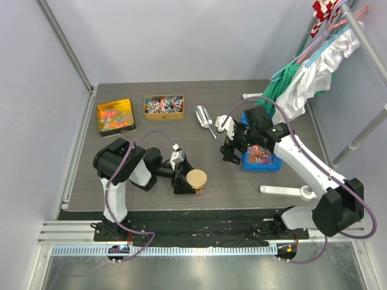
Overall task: Pack the candies
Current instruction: Adjust the packing bottle at the center of the board.
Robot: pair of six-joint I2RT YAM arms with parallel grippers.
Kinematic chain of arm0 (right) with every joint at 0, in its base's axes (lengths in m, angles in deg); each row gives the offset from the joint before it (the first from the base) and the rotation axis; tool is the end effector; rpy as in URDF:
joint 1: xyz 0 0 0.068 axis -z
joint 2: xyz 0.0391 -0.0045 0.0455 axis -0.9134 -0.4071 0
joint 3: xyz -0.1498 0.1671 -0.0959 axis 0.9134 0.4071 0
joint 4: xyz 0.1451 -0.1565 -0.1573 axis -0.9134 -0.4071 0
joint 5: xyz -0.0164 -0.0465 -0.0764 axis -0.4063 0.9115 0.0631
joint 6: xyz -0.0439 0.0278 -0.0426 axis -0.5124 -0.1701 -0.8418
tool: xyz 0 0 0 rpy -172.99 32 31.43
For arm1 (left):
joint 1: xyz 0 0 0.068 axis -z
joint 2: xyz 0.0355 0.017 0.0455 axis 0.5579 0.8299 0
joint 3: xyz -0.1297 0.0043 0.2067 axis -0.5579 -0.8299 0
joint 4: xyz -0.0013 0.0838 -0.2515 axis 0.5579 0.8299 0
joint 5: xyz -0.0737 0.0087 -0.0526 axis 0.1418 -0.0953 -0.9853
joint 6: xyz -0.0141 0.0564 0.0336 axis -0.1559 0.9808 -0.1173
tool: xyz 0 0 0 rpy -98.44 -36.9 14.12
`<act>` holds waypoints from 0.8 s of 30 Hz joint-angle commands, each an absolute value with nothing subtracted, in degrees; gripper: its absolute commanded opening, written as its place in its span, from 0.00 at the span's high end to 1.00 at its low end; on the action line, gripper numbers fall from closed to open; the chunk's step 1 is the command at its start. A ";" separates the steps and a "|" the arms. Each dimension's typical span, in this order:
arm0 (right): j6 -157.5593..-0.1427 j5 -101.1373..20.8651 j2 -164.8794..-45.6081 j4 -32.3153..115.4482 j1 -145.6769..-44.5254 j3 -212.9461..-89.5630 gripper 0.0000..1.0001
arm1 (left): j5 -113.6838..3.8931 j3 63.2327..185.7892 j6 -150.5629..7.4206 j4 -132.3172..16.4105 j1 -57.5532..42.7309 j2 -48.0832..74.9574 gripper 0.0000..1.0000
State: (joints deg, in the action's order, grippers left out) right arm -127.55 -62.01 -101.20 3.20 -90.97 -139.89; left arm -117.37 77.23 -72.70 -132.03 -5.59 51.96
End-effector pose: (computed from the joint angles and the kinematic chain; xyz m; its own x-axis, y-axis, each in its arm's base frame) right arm 0.2591 0.1500 0.2505 -0.0995 -0.6875 -0.7194 -0.9547 0.2697 -0.1256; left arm 0.2124 -0.1719 0.0593 -0.4039 0.1352 -0.9047 0.8999 -0.1193 -0.4196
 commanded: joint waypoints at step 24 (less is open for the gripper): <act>-126.53 -64.75 -92.54 8.32 -90.85 -132.05 0.00 | -92.96 78.43 -49.28 -109.86 -6.49 37.02 0.00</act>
State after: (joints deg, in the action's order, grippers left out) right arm -126.70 -63.74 -93.79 5.30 -90.97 -133.68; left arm -97.59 76.29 -54.65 -121.02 -6.56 43.35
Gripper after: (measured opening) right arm 0.996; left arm 0.997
